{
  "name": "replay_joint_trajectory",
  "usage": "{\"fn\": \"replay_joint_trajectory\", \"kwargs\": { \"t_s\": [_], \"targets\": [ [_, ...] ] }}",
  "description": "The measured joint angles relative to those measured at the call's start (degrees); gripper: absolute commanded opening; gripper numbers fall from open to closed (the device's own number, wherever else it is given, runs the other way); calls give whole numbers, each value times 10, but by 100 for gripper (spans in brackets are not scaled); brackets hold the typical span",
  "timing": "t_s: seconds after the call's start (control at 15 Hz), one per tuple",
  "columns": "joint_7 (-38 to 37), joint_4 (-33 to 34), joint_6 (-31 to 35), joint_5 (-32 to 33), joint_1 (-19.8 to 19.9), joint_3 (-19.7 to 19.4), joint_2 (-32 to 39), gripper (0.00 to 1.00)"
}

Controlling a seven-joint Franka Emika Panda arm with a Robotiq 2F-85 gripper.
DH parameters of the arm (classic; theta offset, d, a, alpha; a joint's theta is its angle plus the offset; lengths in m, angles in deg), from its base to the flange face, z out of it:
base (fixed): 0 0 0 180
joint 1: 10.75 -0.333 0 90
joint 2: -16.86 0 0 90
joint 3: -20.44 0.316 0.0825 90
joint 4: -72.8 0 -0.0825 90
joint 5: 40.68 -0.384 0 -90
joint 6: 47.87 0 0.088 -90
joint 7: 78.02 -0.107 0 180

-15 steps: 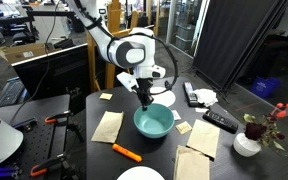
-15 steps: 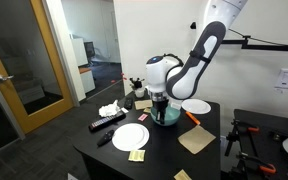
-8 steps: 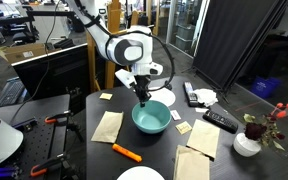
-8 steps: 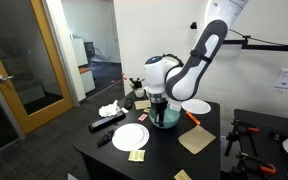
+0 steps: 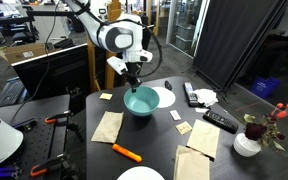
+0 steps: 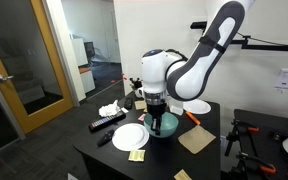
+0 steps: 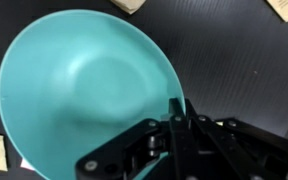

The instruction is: Move the bowl to the left.

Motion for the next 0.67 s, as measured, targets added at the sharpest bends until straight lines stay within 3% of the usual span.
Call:
{"fn": "replay_joint_trajectory", "kwargs": {
  "t_s": [0.4,0.67],
  "targets": [
    [48,-5,-45,-71,-1,56,-27,1],
    [68,-5,-60,-92,-1,72,-30,1]
  ]
}}
